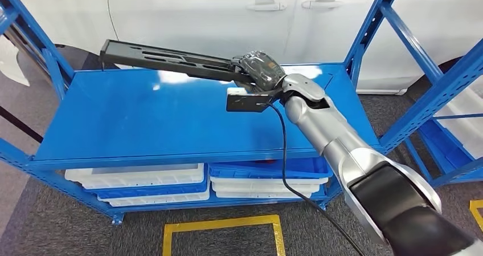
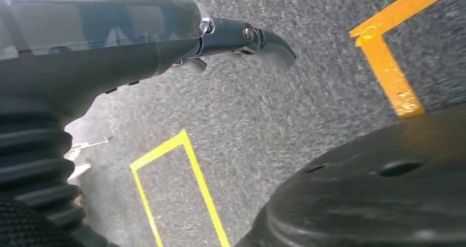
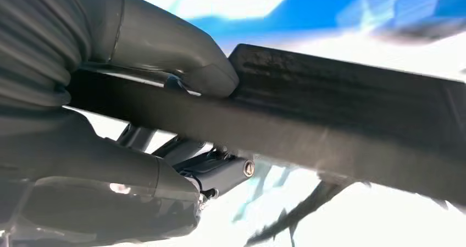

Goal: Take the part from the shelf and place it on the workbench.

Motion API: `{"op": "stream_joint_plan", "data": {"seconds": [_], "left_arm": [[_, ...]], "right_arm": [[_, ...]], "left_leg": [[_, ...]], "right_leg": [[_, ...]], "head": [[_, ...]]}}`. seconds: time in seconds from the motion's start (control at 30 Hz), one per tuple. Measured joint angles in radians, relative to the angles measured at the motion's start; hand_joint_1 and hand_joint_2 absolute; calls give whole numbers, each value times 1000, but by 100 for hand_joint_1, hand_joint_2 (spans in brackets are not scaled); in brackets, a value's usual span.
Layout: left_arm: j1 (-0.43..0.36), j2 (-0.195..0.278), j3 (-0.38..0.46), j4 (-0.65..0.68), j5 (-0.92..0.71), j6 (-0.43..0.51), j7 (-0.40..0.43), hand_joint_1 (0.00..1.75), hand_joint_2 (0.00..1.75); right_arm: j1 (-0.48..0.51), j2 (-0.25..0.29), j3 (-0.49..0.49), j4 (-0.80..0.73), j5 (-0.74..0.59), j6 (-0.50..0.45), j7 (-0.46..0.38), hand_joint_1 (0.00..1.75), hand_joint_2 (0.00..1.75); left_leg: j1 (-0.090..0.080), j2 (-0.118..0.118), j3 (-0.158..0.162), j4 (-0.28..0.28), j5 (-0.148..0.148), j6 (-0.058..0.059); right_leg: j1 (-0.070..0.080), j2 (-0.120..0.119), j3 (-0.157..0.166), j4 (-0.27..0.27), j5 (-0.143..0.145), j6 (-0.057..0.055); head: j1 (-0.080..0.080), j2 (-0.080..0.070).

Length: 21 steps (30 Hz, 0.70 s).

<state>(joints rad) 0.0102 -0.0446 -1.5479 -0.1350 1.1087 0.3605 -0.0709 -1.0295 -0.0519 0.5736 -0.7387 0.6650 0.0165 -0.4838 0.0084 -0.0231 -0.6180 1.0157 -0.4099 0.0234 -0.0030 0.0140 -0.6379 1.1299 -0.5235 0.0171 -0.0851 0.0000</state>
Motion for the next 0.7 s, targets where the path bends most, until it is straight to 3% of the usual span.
{"op": "stream_joint_plan", "data": {"seconds": [0.07,0.1,0.13,0.2,0.27,0.33,0.4,0.47,0.57,0.6,0.63,0.67,0.7], "left_arm": [[4,0,0,0,24,11,-36,0,175],[6,0,0,0,34,16,-50,0,175],[6,0,0,0,42,20,-60,0,175],[4,0,1,0,52,26,-71,0,175],[1,-1,2,0,60,35,-76,0,175],[-3,-1,3,0,66,44,-79,0,175],[-8,0,3,0,69,48,-80,0,175],[-14,1,4,0,70,51,-77,0,175],[-25,1,5,0,77,55,-72,0,175],[-29,1,6,0,79,57,-71,0,175],[-32,1,6,0,80,59,-70,0,175],[-34,1,6,0,81,61,-69,0,175],[-34,1,6,0,81,62,-67,0,175]], "right_arm": [[92,-19,-58,-177,-313,263,56,175,175],[144,-31,-81,-270,-506,379,95,175,175],[189,-44,-95,-358,-725,461,126,175,175],[253,-71,-103,-481,-1087,508,141,175,175],[310,-100,-113,-582,-1286,503,130,175,175],[372,-123,-123,-663,-1273,503,117,175,175],[425,-139,-127,-723,-1145,505,111,175,175],[476,-150,-127,-775,-1051,509,108,175,175],[544,-165,-127,-842,-1023,516,97,175,175],[558,-166,-127,-858,-1021,518,95,175,175],[567,-167,-127,-871,-1019,520,95,175,175],[574,-167,-127,-883,-1018,521,95,175,175],[578,-167,-127,-893,-1016,522,97,175,175]], "left_leg": [[0,0,0,1,-2,5],[0,-2,1,1,-3,6],[0,-3,1,2,-5,7],[0,-8,5,4,-8,5],[-2,-17,10,5,-12,-2],[-4,-22,12,4,-15,-13],[-5,-18,14,2,-19,-25],[-6,-9,2,37,-47,-34],[-4,-1,-79,217,-141,-45],[-4,-1,-100,267,-157,-47],[-4,-1,-106,284,-154,-47],[-4,-1,-92,261,-133,-45],[-5,0,-61,201,-100,-41]], "right_leg": [[-2,-2,-61,126,-58,4],[-3,-2,-82,166,-66,5],[-4,-3,-86,169,-55,5],[-4,-4,-40,69,12,1],[1,-3,22,-62,64,-8],[6,-1,43,-110,72,-18],[2,1,44,-114,77,-27],[-4,0,49,-121,81,-36],[-3,-12,52,-122,80,-43],[-2,-15,52,-121,79,-44],[-1,-15,52,-120,79,-45],[0,-14,54,-119,78,-46],[1,-13,55,-118,77,-45]], "head": [[0,0],[0,0],[0,0],[0,0],[0,0],[0,0],[0,0],[0,0],[0,0],[0,0],[0,0],[0,0],[0,0]]}}
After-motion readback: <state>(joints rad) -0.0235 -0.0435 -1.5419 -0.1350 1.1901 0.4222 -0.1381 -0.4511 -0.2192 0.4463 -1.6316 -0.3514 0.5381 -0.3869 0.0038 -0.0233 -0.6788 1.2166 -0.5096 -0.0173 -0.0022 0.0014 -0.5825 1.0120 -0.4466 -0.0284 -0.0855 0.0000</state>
